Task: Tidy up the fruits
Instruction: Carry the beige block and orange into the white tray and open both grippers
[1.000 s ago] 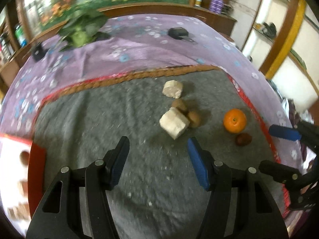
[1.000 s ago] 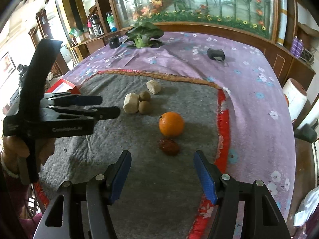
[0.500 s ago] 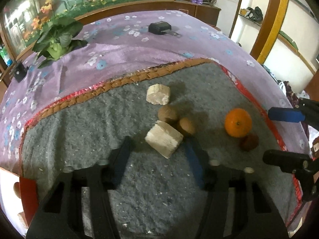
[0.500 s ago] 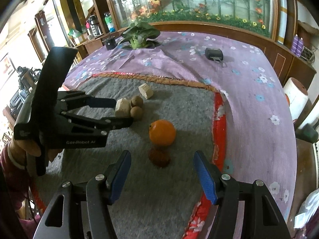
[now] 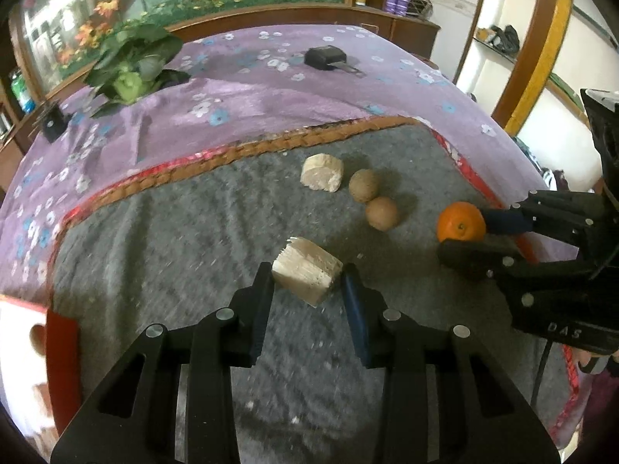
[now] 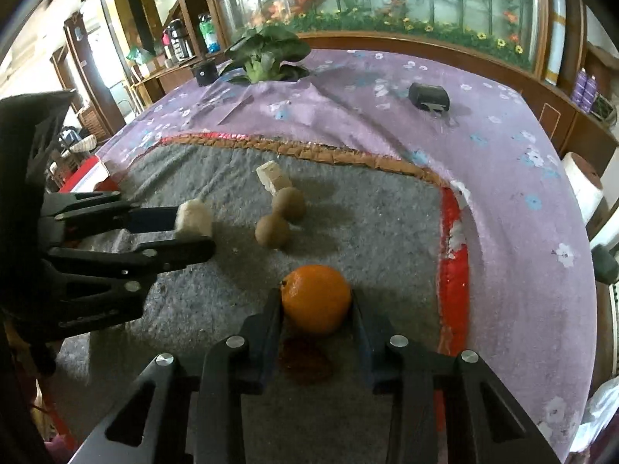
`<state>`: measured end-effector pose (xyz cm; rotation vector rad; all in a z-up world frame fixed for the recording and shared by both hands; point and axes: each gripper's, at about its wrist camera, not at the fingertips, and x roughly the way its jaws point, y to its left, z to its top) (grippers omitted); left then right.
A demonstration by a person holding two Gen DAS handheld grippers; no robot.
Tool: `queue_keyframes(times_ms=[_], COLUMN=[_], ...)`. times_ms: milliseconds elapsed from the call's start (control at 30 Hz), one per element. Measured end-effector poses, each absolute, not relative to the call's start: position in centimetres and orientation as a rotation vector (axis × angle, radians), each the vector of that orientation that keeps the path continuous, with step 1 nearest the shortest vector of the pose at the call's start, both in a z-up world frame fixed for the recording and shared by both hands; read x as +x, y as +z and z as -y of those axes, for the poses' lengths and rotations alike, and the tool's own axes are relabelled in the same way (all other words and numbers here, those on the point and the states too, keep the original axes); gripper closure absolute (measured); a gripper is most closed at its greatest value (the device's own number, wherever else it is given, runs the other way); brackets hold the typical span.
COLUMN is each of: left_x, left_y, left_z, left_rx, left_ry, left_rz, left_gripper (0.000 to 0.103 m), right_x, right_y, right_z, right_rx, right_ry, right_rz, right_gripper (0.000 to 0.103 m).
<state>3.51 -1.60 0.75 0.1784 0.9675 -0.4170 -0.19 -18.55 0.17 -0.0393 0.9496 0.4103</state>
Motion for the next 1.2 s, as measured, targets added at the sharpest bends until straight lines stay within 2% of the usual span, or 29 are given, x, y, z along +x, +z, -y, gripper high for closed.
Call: queue_keyframes(times_ms=[267, 1200], left_x=[1.4, -3.3], left_y=[2.1, 6.0], left_z=[-1.0, -14.6], left_rx=[0.111, 0.035], left_ry=[-0.329, 0.004], left_rz=[-0.945, -0.837], left_gripper=[0.069, 0.068], right_x=[-2.0, -4.3], right_y=[2.5, 4.9], right_z=[16.5, 1.7], right_rx=[-0.059, -0.196], right_ry=[0.467, 0.709], right_rz=[-0.903, -0.875], right_gripper=[0.07, 0.07])
